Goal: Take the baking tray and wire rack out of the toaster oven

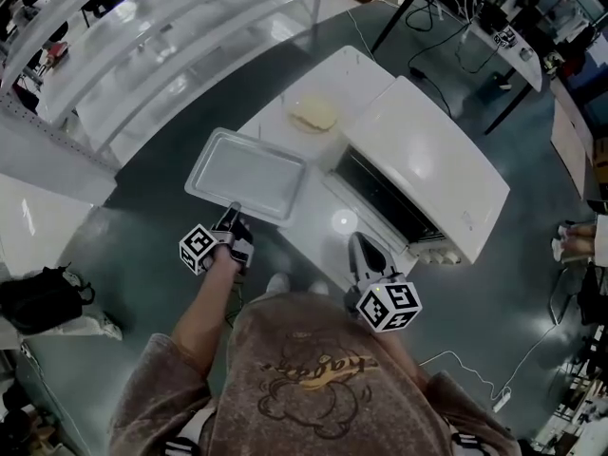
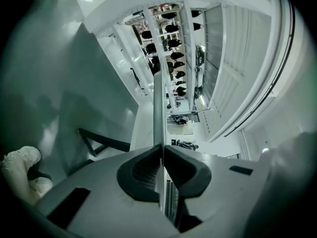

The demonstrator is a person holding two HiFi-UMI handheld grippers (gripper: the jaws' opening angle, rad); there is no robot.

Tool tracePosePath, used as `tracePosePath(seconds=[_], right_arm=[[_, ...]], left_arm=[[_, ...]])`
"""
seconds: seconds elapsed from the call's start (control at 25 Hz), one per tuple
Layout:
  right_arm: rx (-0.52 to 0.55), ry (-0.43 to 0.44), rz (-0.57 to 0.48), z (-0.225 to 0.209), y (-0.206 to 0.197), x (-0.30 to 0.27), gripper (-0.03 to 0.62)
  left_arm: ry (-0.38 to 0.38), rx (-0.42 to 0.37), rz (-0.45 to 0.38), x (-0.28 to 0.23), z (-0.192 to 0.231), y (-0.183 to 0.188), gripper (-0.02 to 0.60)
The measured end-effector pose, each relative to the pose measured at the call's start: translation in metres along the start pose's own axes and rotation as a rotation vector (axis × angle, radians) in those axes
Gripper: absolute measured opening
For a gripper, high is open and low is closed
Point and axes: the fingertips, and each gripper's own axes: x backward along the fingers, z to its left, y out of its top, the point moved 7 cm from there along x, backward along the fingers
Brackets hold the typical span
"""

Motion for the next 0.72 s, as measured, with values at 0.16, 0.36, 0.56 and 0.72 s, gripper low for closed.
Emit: tracePosePath(seconds=[0.16,0.36,0.56,0.72], right_arm=[[-0.005,-0.021,0.007,-0.001,0.001,-0.003,-0.002],[-0.009,-0.05,0.008,-0.003,0.004,-0.009,-0.002],[-0.016,-0.087,0.003,-0.007,0.006,-0.009,-0.002],[-0.019,-0.107,0.001,-0.012,0.005,-0.01,-0.002]], left_arm=[[0.002,-0.008,0.031,-0.017,0.006,0.009,0.025],[0.006,-0.011,0.068,-0.038,0.016,0.017,0.025],[0.007,-0.018,0.088,-0.05,0.024,0.02,0.025],[0.025,-0.014,0.101,-0.059,0.03,0.02,0.025]])
